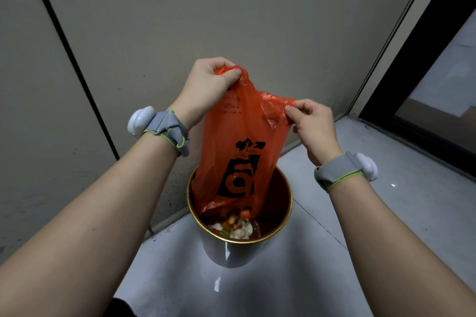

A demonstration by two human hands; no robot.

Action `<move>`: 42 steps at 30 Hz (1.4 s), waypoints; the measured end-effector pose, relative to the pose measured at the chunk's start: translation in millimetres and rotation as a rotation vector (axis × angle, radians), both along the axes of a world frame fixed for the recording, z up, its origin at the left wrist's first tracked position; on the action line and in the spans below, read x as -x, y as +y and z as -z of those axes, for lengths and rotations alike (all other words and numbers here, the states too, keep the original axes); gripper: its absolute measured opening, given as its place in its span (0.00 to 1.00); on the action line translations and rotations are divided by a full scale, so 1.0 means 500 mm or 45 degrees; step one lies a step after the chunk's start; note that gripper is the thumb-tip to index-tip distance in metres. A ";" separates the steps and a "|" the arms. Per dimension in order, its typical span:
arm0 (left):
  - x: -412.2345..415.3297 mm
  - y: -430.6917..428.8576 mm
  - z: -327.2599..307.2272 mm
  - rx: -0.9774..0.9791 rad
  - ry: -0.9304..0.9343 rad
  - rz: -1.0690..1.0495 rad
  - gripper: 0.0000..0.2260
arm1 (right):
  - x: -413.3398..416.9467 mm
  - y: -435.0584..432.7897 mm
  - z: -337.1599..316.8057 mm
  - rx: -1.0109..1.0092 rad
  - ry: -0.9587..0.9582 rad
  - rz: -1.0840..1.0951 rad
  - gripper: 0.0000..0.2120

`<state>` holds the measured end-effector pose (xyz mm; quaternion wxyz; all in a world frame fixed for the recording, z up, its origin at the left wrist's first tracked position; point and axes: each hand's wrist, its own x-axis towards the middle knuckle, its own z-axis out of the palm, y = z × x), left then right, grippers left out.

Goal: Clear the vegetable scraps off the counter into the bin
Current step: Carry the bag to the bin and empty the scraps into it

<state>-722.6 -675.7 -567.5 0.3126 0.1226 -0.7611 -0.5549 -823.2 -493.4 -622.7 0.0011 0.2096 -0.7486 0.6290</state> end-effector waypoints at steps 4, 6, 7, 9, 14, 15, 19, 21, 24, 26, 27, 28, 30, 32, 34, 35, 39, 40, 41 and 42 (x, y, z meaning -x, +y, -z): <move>0.006 -0.004 -0.010 -0.123 0.133 -0.076 0.07 | -0.006 -0.010 -0.032 0.197 0.109 0.107 0.04; 0.013 -0.010 0.004 -0.125 0.107 -0.127 0.09 | -0.004 -0.014 -0.018 0.212 0.099 0.139 0.03; 0.016 -0.011 0.019 -0.100 0.039 -0.134 0.11 | -0.003 -0.016 -0.001 0.144 0.069 0.121 0.05; 0.019 -0.010 0.046 -0.014 -0.115 -0.139 0.12 | -0.008 -0.016 0.024 -0.046 0.012 0.051 0.08; 0.033 -0.022 0.001 -0.055 0.119 -0.190 0.10 | 0.004 -0.018 -0.034 0.196 0.192 0.211 0.08; 0.038 -0.026 0.012 -0.030 0.079 -0.193 0.11 | 0.007 -0.018 -0.021 0.120 0.197 0.219 0.08; 0.039 -0.030 0.090 0.060 -0.288 -0.124 0.12 | -0.005 -0.015 0.038 -0.314 0.046 0.135 0.14; 0.044 -0.042 0.061 0.011 -0.137 -0.149 0.12 | 0.005 -0.014 -0.017 -0.089 0.174 0.260 0.12; 0.045 -0.056 0.028 0.038 -0.015 -0.261 0.12 | 0.008 -0.004 -0.045 0.125 0.305 0.370 0.08; 0.042 -0.052 0.069 0.111 -0.214 -0.241 0.13 | -0.014 -0.007 0.027 -0.223 0.228 0.263 0.10; 0.038 -0.044 0.085 0.131 -0.310 -0.198 0.14 | -0.022 -0.005 0.052 -0.377 0.173 0.196 0.12; 0.037 -0.038 0.088 0.145 -0.334 -0.171 0.14 | -0.020 -0.003 0.050 -0.420 0.146 0.192 0.13; 0.046 -0.033 0.060 0.134 -0.203 -0.173 0.12 | -0.001 -0.005 -0.008 -0.209 0.223 0.301 0.10; 0.052 -0.028 0.032 0.110 -0.068 -0.199 0.10 | 0.005 -0.003 -0.069 0.095 0.337 0.414 0.07; 0.049 -0.020 0.055 0.153 -0.187 -0.173 0.11 | -0.005 -0.003 -0.036 -0.030 0.352 0.407 0.08; 0.045 -0.013 0.074 0.175 -0.296 -0.136 0.11 | -0.019 -0.008 0.001 -0.219 0.273 0.324 0.11; 0.042 -0.005 0.051 0.100 -0.238 -0.091 0.12 | -0.004 0.002 0.001 -0.213 0.161 0.282 0.13; 0.044 -0.008 0.037 0.079 -0.162 -0.125 0.12 | 0.005 0.005 -0.027 -0.025 0.207 0.352 0.10; 0.044 -0.013 0.035 0.072 -0.136 -0.140 0.12 | 0.008 0.011 -0.038 0.081 0.251 0.407 0.08; 0.043 -0.014 0.043 0.072 -0.170 -0.134 0.12 | 0.005 0.016 -0.032 0.078 0.284 0.416 0.07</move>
